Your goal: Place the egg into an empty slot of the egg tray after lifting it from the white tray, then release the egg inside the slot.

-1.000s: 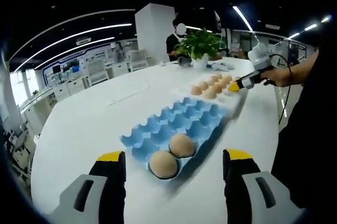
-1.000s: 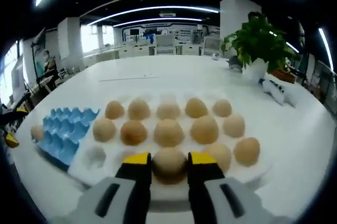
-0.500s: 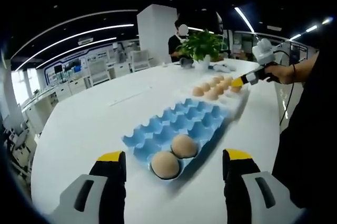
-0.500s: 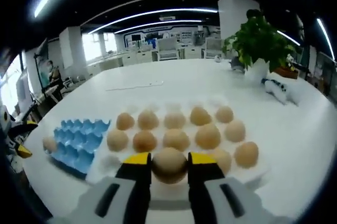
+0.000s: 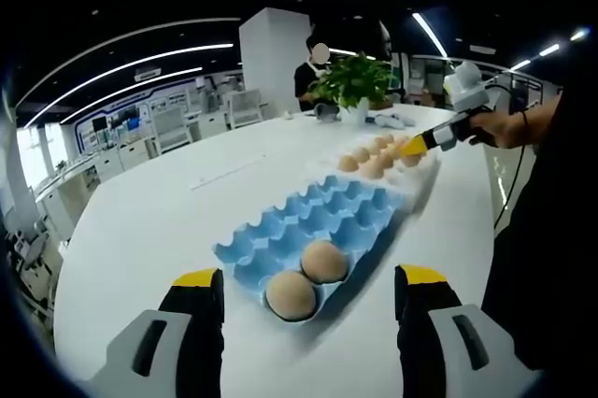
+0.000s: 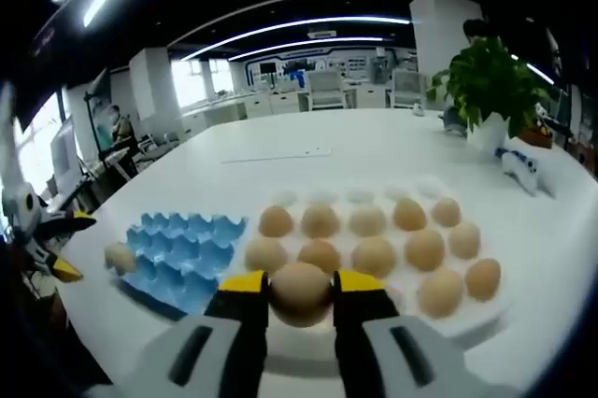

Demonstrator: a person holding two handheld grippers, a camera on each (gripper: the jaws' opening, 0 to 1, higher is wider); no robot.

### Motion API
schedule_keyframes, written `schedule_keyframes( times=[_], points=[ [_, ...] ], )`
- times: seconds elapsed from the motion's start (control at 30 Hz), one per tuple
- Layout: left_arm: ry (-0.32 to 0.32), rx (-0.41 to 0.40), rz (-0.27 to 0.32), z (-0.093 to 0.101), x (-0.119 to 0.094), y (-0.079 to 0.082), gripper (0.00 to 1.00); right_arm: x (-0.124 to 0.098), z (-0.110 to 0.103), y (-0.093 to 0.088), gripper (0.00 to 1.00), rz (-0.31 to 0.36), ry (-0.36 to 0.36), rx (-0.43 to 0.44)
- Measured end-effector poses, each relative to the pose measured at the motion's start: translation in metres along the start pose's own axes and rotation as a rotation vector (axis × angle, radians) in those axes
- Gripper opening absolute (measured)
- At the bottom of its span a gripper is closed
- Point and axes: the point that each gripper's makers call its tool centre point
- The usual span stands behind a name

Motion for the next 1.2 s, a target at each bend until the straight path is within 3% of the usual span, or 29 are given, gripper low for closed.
schedule_keyframes(
  times=[0.27,0.67,0.97,1.2],
  points=[
    [0.007,-0.002,-0.001,-0.002,-0.001,0.0,0.74,0.007,-0.023,-0.002,0.26,-0.009,0.055,0.005],
    [0.005,-0.005,-0.007,-0.001,-0.001,-0.002,0.74,0.019,-0.084,-0.01,0.26,-0.024,0.196,0.008],
    [0.018,-0.006,-0.011,-0.004,-0.002,-0.003,0.74,0.029,-0.14,-0.012,0.26,-0.04,0.344,-0.004],
    [0.026,-0.013,-0.009,-0.005,-0.002,-0.005,0.74,0.033,-0.166,-0.013,0.26,-0.048,0.405,-0.023]
  ],
)
Point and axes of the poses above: the point that each gripper's makers call its tool centre point, and the gripper's own axes: x roughly forward along the fingers, z roughly to its right, y roughly out of its top, and after that the axes turned 11 degrees about z, right-handed
